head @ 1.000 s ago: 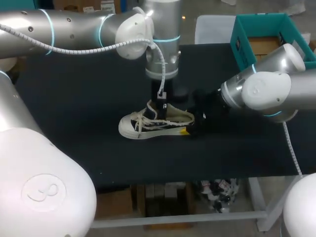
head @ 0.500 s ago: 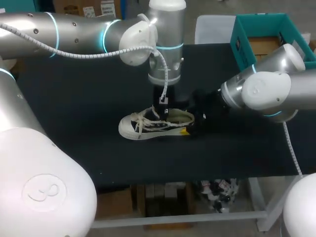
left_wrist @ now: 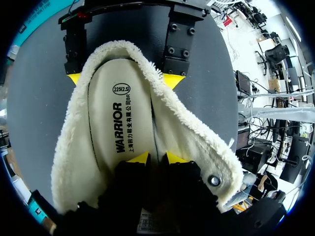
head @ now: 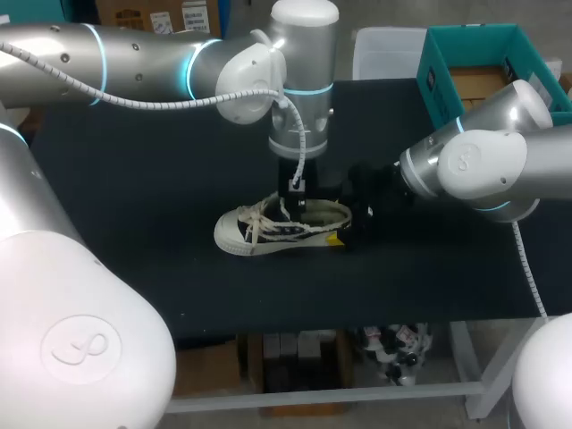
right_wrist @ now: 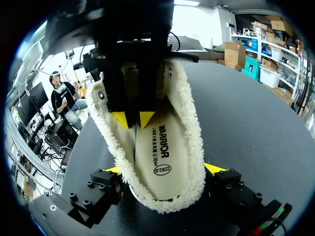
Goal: Open the shoe tongue, take the insole out of the shoe, put the insole back into the shoe, and pack the shoe into the shoebox
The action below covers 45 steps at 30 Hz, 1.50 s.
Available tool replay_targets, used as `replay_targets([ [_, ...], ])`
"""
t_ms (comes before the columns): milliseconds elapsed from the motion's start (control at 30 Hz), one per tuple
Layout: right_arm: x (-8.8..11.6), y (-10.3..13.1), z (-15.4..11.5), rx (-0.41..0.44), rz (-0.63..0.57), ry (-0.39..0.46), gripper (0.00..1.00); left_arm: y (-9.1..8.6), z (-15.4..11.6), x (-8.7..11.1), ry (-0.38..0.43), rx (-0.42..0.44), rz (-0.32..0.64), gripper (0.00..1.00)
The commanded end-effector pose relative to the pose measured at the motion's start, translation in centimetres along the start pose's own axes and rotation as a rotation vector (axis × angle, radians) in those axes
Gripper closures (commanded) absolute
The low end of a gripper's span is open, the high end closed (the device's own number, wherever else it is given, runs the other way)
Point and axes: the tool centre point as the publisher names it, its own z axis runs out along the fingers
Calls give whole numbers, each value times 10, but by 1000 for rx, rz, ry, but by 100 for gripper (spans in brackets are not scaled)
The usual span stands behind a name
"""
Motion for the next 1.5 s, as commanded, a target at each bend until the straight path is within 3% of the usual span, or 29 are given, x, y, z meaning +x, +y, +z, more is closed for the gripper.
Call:
replay_targets([
  [33, -3, -2, 2, -2, 1, -1, 100, -4, 8, 11, -20, -19, -9, 80],
  [500, -3, -2, 2, -2, 1, -1, 100, 1, 27, -1, -52, -48, -53, 78],
  [867, -3, -2, 2, -2, 1, -1, 100, 8, 42, -8, -70, -17, -41, 79],
  [1100, -3, -2, 2, -2, 1, -1, 100, 5, 49, -3, -135, -46, -2, 80],
  [1267, -3, -2, 2, -2, 1, -1, 100, 2, 55, -1, -194, -91, -15, 79],
  [1500, -3, -2, 2, -2, 1, -1, 100, 7, 62, -7, -232, -85, -45, 78],
])
